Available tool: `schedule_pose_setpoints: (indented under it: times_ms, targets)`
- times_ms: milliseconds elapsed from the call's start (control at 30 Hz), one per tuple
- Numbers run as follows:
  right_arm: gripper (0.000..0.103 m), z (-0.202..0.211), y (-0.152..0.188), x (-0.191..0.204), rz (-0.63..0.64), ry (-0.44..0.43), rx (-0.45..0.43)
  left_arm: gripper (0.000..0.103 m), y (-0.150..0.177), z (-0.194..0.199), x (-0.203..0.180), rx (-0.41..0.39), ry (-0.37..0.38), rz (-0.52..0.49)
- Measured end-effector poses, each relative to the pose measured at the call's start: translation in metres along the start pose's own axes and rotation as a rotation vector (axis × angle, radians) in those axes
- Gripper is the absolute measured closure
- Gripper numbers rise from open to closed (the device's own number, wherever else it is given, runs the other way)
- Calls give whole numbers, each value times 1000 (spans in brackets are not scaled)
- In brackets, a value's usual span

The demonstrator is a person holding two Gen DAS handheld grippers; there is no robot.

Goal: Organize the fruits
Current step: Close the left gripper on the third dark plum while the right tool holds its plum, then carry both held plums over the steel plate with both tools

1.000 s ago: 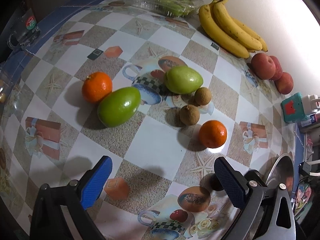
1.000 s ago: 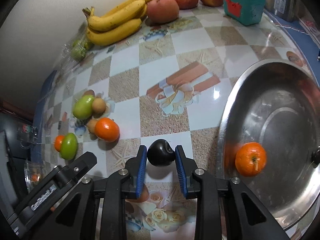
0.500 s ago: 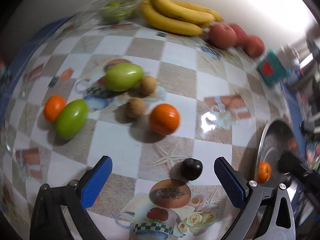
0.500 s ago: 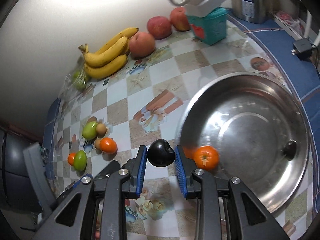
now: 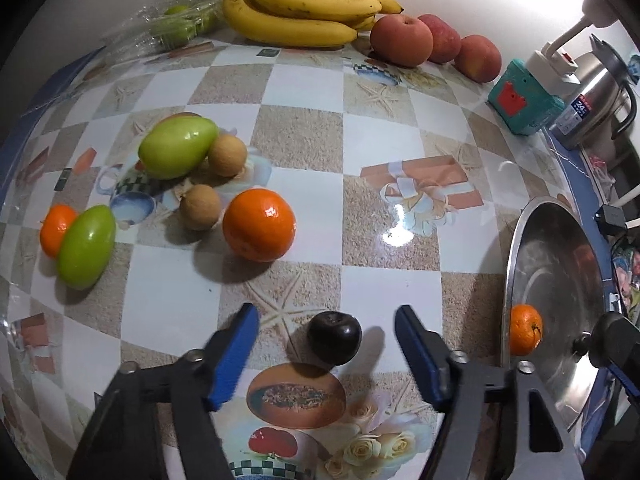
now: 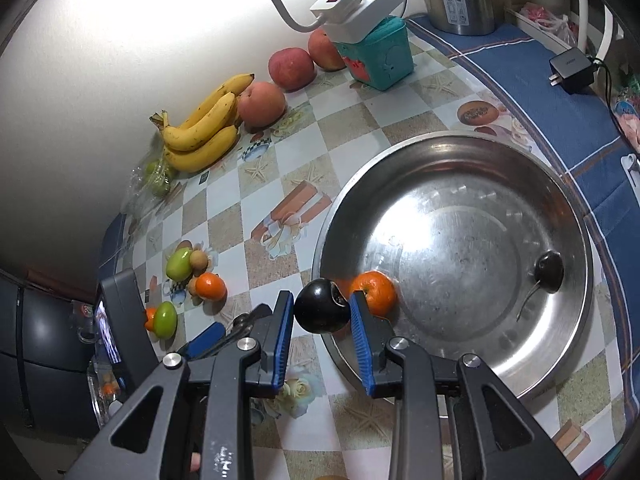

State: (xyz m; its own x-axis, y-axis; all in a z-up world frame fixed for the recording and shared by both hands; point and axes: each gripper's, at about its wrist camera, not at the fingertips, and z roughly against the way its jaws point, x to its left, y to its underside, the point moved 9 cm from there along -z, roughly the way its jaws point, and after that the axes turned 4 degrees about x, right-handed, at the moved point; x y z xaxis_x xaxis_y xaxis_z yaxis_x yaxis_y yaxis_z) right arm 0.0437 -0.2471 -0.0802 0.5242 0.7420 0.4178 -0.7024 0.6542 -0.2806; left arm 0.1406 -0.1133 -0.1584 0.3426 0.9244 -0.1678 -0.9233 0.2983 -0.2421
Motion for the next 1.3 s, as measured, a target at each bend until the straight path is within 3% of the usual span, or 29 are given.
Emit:
schedule_pose_setpoints:
  times_ms: [200, 600, 1033, 1300]
  targets:
    - [73, 3, -2, -2, -13, -14, -4, 56, 0, -1, -4, 9, 0, -1]
    - [73, 5, -4, -7, -23, -35, 6, 72, -1, -3, -6, 7, -14, 6]
    - [73, 4, -3, -7, -23, -38, 14, 75, 1, 5, -4, 12, 22, 38]
    - [73, 2, -3, -12, -31, -37, 21, 75, -5, 27, -2, -32, 60, 61]
